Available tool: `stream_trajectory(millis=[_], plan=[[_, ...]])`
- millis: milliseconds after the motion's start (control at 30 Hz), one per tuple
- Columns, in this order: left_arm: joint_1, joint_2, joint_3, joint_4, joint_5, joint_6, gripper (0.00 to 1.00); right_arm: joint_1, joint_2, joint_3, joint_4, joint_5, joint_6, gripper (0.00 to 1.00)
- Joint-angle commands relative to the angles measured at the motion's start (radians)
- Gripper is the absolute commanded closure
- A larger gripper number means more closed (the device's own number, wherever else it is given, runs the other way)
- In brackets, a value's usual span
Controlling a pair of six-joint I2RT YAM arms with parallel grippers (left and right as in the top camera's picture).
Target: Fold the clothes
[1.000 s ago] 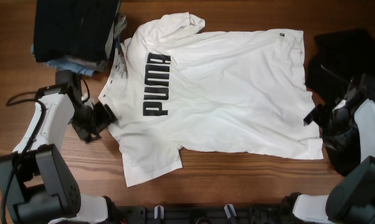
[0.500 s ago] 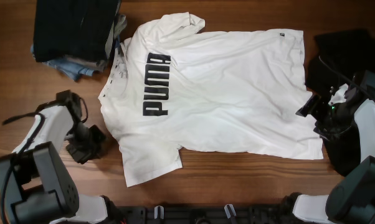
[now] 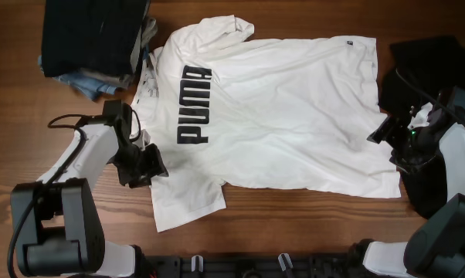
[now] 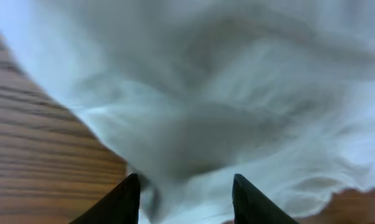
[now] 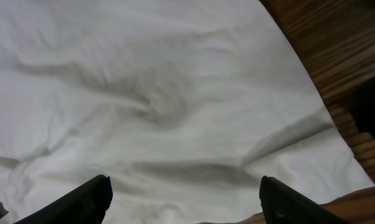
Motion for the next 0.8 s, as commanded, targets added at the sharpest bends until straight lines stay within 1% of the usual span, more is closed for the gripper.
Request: stream_trajectory(millis=[0,33,67,100,133,167,200,267,333,367,400,467,533,667,700,733,767], plan=[[-0.003,-0.011,-0.040,0.016,-0.111,-0.096,0.70,0.003,0.005,0.005,0.003,-0.012,-0.019,0.20],[-0.003,-0.011,-0.040,0.011,-0.076,-0.096,0.87,0.003,0.005,0.005,0.006,-0.012,-0.019,0.20],[-0.003,-0.011,-0.040,-0.018,-0.022,-0.095,0.96,0.003,0.004,0.005,0.006,-0.012,-0.019,0.20],[0.001,-0.011,-0.036,-0.076,0.006,-0.096,0.96,0.003,0.004,0.005,0.006,-0.012,-0.019,0.20],[0.013,-0.011,-0.025,-0.161,0.003,-0.096,0.96,0.003,0.004,0.005,0.004,-0.011,-0.019,0.21],[0.032,-0.011,-0.012,-0.206,0.024,-0.096,0.96,0.003,0.004,0.005,0.003,-0.010,-0.019,0.21],[0.082,-0.023,0.029,-0.268,0.050,-0.096,0.96,0.003,0.004,0.005,-0.005,0.000,-0.019,0.21],[0.141,-0.047,0.065,-0.322,0.046,-0.092,0.96,0.003,0.004,0.005,-0.022,0.040,-0.005,0.24],[0.188,-0.072,0.077,-0.333,0.038,-0.092,0.96,0.003,0.004,0.005,-0.032,0.089,0.018,0.21],[0.220,-0.084,0.077,-0.330,0.038,-0.092,0.96,0.003,0.004,0.005,-0.021,0.102,0.017,0.18],[0.228,-0.084,0.077,-0.331,0.034,-0.092,0.96,0.003,0.005,0.005,-0.005,0.101,0.017,0.17],[0.236,-0.084,0.078,-0.340,-0.004,-0.092,0.96,0.003,0.004,0.005,0.051,0.101,0.006,0.18],[0.252,-0.091,0.079,-0.325,-0.015,-0.121,0.96,0.003,0.005,0.004,0.116,0.078,0.003,0.18],[0.267,-0.101,0.079,-0.317,-0.022,-0.122,0.96,0.004,0.006,-0.017,0.178,0.029,-0.046,0.18],[0.267,-0.101,0.079,-0.319,-0.022,-0.122,0.86,0.004,0.006,-0.024,0.180,0.028,-0.047,0.19],[0.267,-0.101,0.079,-0.319,-0.018,-0.122,0.65,0.004,0.007,-0.031,0.174,0.010,-0.060,0.22],[0.267,-0.101,0.079,-0.319,-0.014,-0.122,0.55,0.004,0.009,-0.039,0.158,-0.015,-0.077,0.27]])
